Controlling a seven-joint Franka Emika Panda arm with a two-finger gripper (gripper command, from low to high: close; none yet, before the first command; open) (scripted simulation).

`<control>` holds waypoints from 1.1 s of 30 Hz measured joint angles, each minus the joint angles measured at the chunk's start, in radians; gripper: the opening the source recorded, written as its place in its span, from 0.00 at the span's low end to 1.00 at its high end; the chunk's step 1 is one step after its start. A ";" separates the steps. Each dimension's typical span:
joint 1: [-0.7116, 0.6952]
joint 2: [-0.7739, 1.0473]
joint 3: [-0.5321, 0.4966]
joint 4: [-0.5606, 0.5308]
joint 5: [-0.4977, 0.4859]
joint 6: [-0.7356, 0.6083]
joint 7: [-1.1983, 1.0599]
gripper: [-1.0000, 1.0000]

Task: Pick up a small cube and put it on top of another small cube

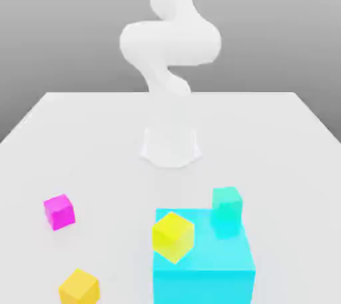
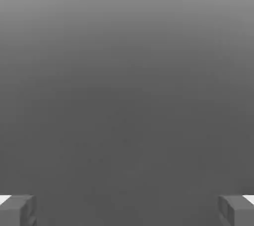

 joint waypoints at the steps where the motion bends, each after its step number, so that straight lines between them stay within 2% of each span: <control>1: -0.025 0.041 -0.008 -0.024 -0.011 0.026 0.017 0.50; 9: -0.200 0.339 -0.099 -0.199 -0.073 0.216 0.131 0.50; 15: -0.305 0.556 -0.194 -0.327 -0.067 0.357 0.177 0.50; 20: -0.393 0.741 -0.250 -0.429 0.043 0.476 0.138 0.50; 23: -0.422 0.853 -0.205 -0.427 0.154 0.558 0.065 0.50; 26: -0.498 0.961 -0.112 -0.408 0.231 0.644 0.007 0.50; 27: -0.524 0.996 -0.082 -0.401 0.245 0.673 -0.005 0.00; 33: -0.539 1.014 -0.066 -0.398 0.249 0.688 -0.007 0.00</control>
